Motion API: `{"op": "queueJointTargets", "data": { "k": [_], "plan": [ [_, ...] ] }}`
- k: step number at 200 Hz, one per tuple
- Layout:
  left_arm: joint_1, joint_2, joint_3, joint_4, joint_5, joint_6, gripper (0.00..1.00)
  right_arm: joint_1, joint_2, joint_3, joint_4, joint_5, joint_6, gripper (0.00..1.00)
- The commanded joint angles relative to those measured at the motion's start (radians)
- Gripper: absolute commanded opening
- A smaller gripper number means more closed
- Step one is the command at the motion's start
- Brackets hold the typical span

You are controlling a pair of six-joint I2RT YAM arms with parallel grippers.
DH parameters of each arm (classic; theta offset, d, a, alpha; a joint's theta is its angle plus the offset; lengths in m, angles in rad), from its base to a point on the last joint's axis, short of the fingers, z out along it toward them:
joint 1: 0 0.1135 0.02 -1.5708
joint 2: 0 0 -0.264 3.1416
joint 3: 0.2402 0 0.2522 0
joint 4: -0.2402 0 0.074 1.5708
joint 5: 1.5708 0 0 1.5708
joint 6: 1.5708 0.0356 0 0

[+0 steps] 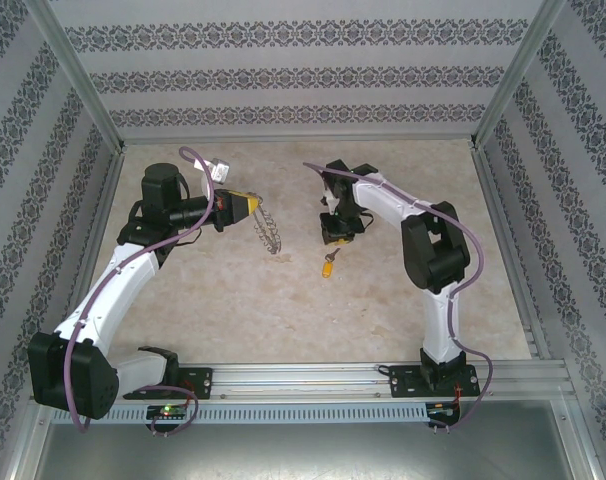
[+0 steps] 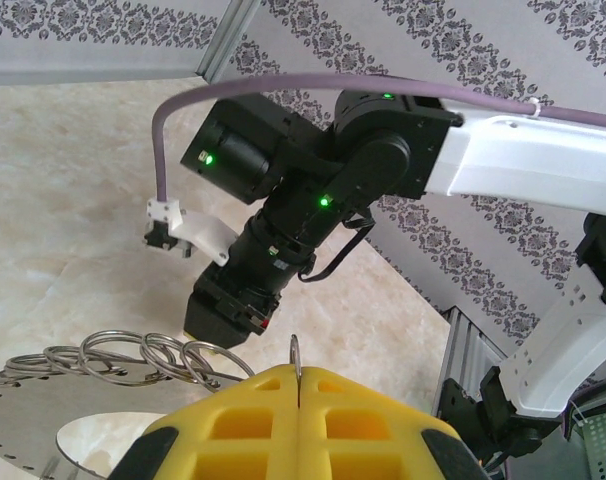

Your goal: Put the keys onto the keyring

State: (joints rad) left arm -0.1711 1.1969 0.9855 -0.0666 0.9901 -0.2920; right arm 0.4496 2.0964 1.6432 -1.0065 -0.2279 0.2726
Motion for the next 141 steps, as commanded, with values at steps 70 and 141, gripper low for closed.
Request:
{"op": "queueJointTargets", "data": {
  "k": [70,141],
  "plan": [
    [-0.013,0.002,-0.013,0.067,0.015,0.004,0.00,0.009,0.079,0.053,-0.085,-0.073,-0.022,0.23],
    [-0.013,-0.009,-0.011,0.041,0.013,0.028,0.00,0.011,0.108,0.050,-0.090,-0.075,-0.023,0.29]
  ]
}}
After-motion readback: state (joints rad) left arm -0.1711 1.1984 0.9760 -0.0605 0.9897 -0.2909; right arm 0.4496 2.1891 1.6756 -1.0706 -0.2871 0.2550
